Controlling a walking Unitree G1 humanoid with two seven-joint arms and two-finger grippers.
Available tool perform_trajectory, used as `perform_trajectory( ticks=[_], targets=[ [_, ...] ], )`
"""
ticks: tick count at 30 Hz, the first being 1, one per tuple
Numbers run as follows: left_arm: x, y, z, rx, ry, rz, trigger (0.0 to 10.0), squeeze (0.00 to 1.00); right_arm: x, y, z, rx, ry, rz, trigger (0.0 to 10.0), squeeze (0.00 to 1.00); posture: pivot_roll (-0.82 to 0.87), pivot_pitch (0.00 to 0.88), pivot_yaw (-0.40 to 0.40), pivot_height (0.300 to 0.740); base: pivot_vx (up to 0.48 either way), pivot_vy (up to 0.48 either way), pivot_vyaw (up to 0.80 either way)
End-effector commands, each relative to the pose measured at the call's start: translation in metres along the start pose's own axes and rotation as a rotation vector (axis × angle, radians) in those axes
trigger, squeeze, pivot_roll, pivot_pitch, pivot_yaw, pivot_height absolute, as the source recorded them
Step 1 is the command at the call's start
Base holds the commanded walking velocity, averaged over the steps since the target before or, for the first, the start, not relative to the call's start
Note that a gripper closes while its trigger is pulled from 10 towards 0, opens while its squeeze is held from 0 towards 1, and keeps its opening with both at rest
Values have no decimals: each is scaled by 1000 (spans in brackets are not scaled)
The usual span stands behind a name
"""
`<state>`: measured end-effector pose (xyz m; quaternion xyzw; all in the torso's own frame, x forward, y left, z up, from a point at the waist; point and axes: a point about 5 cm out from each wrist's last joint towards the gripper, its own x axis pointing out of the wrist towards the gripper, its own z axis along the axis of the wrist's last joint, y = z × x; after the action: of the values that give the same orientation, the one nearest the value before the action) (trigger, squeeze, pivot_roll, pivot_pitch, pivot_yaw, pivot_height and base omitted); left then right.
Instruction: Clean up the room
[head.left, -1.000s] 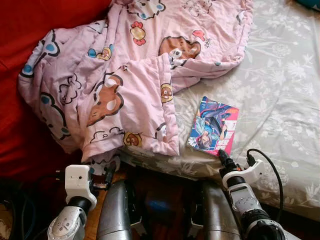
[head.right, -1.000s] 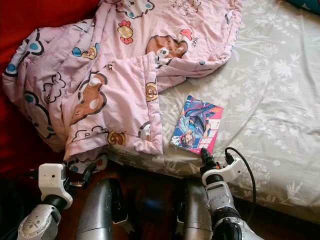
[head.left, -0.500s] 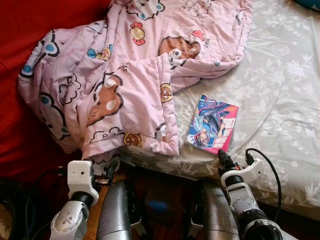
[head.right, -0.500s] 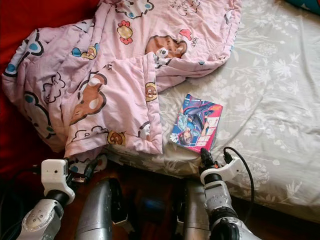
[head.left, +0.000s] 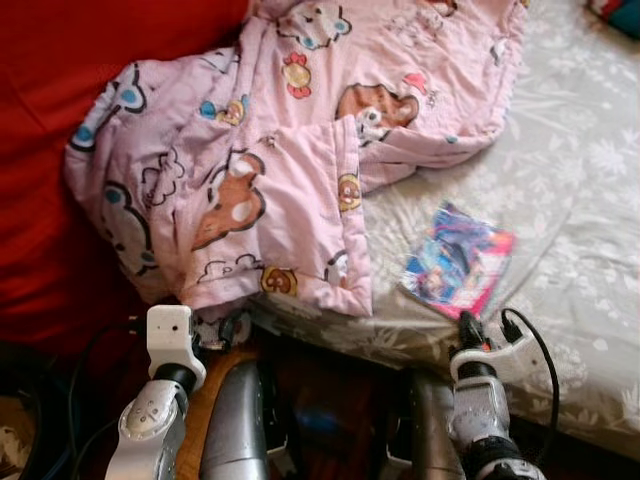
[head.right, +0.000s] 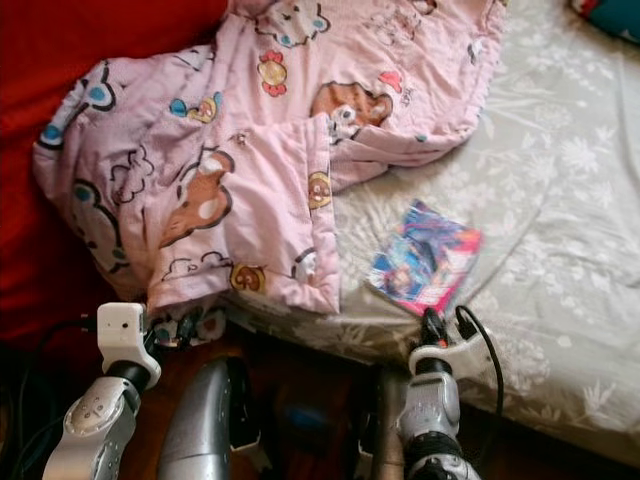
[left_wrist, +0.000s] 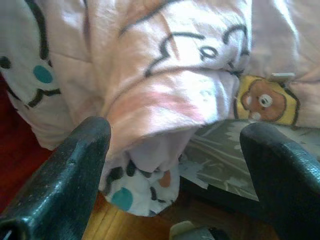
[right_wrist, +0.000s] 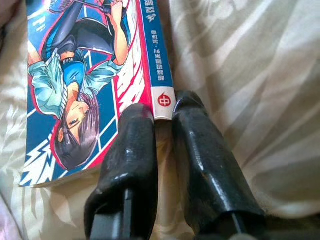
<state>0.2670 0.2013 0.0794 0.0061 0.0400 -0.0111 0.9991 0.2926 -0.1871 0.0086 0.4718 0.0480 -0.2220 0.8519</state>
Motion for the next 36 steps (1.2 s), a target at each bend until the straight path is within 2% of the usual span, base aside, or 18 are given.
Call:
perform_trajectory(
  ticks=[1, 7, 8, 10, 12, 13, 14, 15, 17, 18, 20, 21, 24, 25, 32, 33, 35, 36],
  targets=[
    [-4, 3, -10, 13, 31, 15, 10000, 0, -16, -45, 5, 55, -56, -236, 0, 0, 28, 193, -28, 580, 0, 0, 0],
    [1, 4, -10, 14, 15, 21, 10000, 0, -18, -41, -7, 16, -9, -272, 0, 0, 39, 168, -31, 580, 0, 0, 0],
    [2, 4, -9, 16, 11, 22, 10000, 0, -15, -34, -6, -19, -11, -233, 0, 0, 40, 164, -31, 580, 0, 0, 0],
    [3, 6, -9, 19, 4, 25, 10000, 0, -7, -4, -3, -198, -29, -61, 0, 0, 37, 157, -31, 580, 0, 0, 0],
    [4, 6, -9, 19, 3, 25, 10000, 0, -6, -3, -6, -136, -17, -77, 0, 0, 31, 150, -33, 580, 0, 0, 0],
    [5, 5, -10, 20, 2, 24, 10000, 0, -8, -11, -8, -40, 1, -149, 3333, 0, 28, 145, -34, 580, 0, 0, 0],
    [5, 5, -11, 20, 1, 24, 10000, 0, -10, -19, -10, -5, 9, -195, 4588, 0, 29, 145, -35, 580, 0, 0, 0],
    [5, 5, -11, 20, 1, 23, 10000, 0, -13, -25, -11, 17, 16, -230, 3137, 0, 31, 144, -35, 580, 0, 0, 0],
    [5, 4, -11, 20, 0, 23, 10000, 0, -14, -29, -12, 27, 20, -250, 3137, 0, 31, 144, -35, 580, 0, 0, 0],
    [5, 4, -12, 20, -1, 23, 10000, 0, -17, -36, -13, 45, 31, -279, 1333, 0, 31, 144, -36, 580, 0, 0, 0],
    [5, 4, -12, 23, -4, 19, 10000, 0, -22, -45, -14, 65, 38, -313, 1294, 0, 31, 144, -36, 580, 0, 0, 0],
    [4, 4, -13, 24, -5, 18, 10000, 0, -24, -49, -14, 73, 37, -325, 0, 0, 27, 143, -38, 580, 0, 0, 0],
    [3, 4, -13, 24, -4, 18, 10000, 0, -26, -55, -14, 89, 37, -350, 0, 0, 27, 143, -38, 580, 0, 0, 0],
    [3, 4, -14, 24, -4, 18, 10000, 0, -28, -58, -15, 104, 39, -373, 549, 0, 23, 142, -41, 580, 0, 0, 0],
    [2, 2, -15, 23, -7, 16, 10000, 0, -34, -69, -19, 135, 64, -440, 0, 0, 25, 142, -42, 580, 0, 0, 0],
    [2, 2, -15, 24, -8, 15, 10000, 0, -35, -68, -22, 103, 91, -424, 10000, 0, 25, 144, -43, 580, 0, 0, 0],
    [2, 2, -15, 25, -9, 15, 10000, 0, -35, -67, -25, 87, 111, -401, 10000, 0, 25, 145, -44, 580, 0, 0, 0],
    [2, 1, -15, 26, -9, 15, 10000, 0, -35, -65, -26, 73, 122, -376, 10000, 1000, 27, 146, -44, 580, 0, 0, 0]
  ],
)
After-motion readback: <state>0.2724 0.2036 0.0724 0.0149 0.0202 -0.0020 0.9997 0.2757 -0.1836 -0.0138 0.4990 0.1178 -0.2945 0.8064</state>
